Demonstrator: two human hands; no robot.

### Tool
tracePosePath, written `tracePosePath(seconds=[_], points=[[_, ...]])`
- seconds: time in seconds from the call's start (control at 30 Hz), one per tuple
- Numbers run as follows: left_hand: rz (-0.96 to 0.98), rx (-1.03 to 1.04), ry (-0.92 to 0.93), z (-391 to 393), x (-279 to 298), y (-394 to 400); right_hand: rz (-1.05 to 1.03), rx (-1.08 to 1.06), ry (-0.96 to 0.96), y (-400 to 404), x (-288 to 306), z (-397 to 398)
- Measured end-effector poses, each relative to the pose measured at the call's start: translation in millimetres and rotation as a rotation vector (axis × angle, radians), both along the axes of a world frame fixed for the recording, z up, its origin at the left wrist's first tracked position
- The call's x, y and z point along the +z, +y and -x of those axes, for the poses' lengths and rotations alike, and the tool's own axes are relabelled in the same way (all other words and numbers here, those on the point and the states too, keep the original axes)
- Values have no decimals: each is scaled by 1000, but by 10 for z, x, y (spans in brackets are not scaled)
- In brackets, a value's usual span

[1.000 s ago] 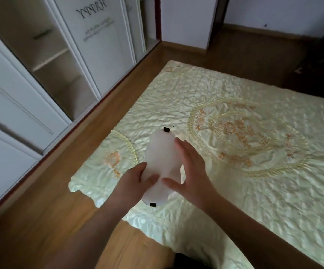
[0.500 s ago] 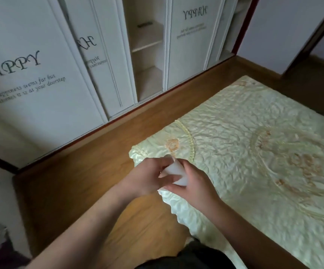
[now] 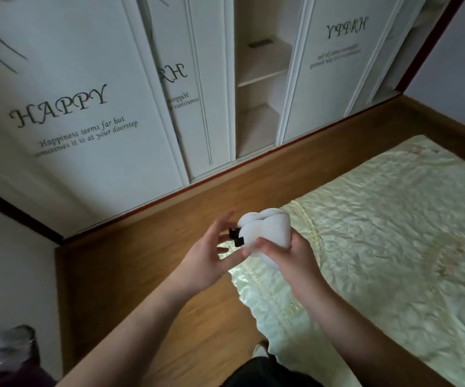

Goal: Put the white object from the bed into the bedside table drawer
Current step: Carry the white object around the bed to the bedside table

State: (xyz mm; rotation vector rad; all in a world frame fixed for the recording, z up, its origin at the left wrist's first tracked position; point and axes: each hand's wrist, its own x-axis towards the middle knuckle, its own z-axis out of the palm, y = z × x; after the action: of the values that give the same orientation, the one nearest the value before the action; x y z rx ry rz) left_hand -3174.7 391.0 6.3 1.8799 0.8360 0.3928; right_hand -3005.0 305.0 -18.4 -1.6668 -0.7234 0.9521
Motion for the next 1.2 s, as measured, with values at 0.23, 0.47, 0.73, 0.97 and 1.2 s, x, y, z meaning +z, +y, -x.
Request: tracePosePath(seconds=[0.23, 0.47, 0.73, 0.97, 1.2], points=[[148, 193, -50, 94, -4, 744, 35, 164, 98, 991, 0, 230], [227, 208, -78, 476, -174, 1966, 98, 203, 161, 2231, -225, 631], [176, 272, -56, 1054, -30, 3588, 128, 166, 93, 3699, -31, 1125], [31, 185, 40, 776, -6, 4528, 131, 120, -5, 4391, 42, 962], [23, 73, 36, -57, -40, 5326, 106, -3, 57, 5003, -97, 280]])
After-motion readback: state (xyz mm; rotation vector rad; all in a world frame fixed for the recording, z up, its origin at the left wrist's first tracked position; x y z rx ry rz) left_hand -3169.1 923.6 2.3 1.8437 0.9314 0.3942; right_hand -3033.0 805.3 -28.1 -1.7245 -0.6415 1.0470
